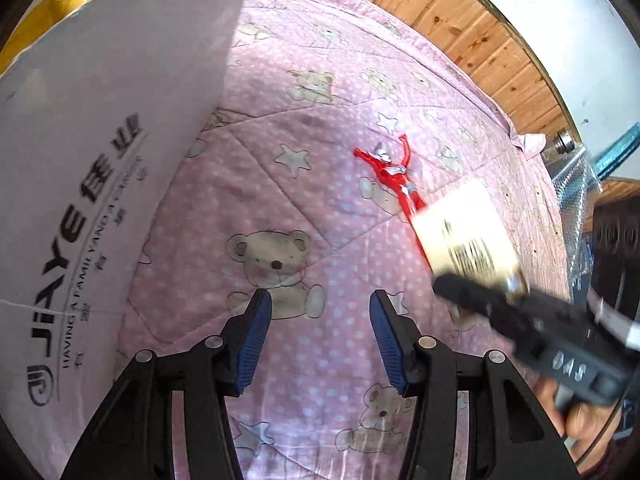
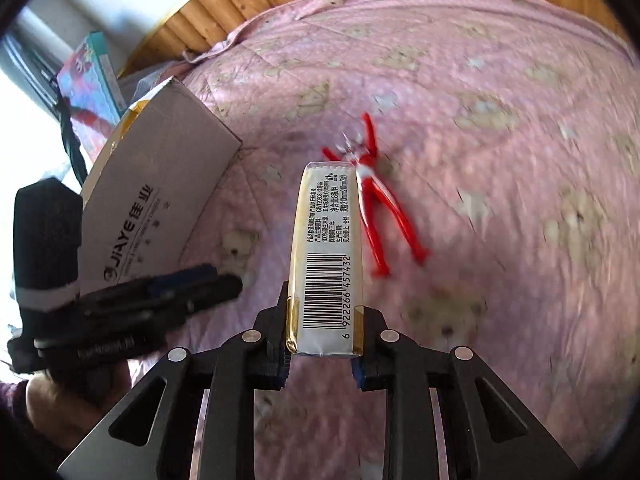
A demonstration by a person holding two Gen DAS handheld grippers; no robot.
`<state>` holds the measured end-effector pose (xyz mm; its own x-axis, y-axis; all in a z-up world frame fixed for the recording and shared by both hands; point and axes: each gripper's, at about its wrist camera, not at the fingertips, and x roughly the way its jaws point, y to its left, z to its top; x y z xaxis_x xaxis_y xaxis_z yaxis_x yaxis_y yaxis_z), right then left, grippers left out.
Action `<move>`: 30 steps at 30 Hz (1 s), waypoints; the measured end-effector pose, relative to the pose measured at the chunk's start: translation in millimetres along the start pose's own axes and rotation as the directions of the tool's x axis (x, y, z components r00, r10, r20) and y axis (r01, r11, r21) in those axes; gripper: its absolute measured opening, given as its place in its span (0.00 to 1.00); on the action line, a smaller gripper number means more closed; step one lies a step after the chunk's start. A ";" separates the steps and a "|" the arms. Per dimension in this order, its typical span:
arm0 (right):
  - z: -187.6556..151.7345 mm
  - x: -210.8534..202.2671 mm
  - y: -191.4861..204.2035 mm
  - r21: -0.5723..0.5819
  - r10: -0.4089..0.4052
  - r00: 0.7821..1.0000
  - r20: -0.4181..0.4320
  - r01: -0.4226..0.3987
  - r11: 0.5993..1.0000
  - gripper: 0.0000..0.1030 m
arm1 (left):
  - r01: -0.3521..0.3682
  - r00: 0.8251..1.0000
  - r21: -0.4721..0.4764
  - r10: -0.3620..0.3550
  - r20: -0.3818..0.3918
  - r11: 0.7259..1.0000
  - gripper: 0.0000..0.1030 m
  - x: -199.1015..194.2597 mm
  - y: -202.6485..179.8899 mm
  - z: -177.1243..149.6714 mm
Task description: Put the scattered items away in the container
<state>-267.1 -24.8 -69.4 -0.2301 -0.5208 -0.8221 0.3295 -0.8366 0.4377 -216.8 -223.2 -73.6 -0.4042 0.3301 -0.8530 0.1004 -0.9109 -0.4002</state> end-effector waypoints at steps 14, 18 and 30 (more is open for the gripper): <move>-4.4 -62.0 -29.3 0.042 -0.219 0.962 0.164 0.215 0.976 0.49 | 0.016 1.000 0.027 -0.016 -0.010 0.999 0.51 3.5 -29.0 -3.3; 37.0 -29.3 -9.2 -0.083 -0.199 0.969 0.149 0.213 0.973 0.49 | 0.011 1.000 0.023 -0.011 -0.002 1.000 0.51 4.2 -30.4 -1.8; 37.2 22.4 -7.9 -0.091 -0.188 0.982 -0.005 0.186 0.978 0.07 | 0.055 0.999 -0.032 -0.055 -0.001 0.998 0.51 0.1 -9.2 7.8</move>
<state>-309.0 -36.2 -77.7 -0.2830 -0.3538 -0.8915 0.3632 -0.8998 0.2418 -224.9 -216.8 -67.4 -0.4083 0.3797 -0.8302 0.1069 -0.8833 -0.4565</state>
